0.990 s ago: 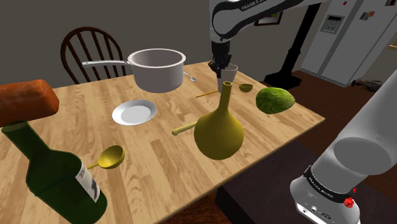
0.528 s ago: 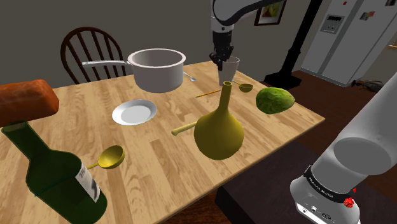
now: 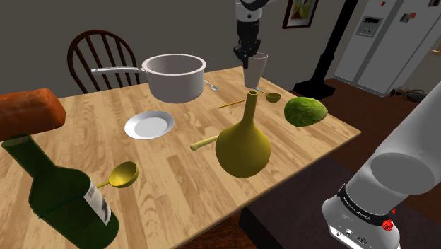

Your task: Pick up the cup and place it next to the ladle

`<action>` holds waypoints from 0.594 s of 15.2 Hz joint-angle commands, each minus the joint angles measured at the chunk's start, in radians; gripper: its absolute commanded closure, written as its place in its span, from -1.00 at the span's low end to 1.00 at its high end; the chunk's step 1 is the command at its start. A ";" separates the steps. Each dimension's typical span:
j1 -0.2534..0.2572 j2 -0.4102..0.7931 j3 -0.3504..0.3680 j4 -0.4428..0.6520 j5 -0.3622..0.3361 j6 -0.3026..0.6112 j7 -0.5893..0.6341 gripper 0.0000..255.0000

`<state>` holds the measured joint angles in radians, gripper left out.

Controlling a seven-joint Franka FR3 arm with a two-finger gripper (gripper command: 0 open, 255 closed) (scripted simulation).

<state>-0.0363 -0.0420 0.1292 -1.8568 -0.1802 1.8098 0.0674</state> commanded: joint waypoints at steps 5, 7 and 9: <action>0.001 -0.003 0.001 0.077 0.003 -0.079 -0.013 1.00; 0.012 -0.011 0.013 0.080 0.005 -0.094 0.007 1.00; 0.034 -0.026 0.037 0.065 0.010 -0.102 0.052 1.00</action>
<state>-0.0130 -0.0569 0.1547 -1.7785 -0.1730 1.7095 0.0972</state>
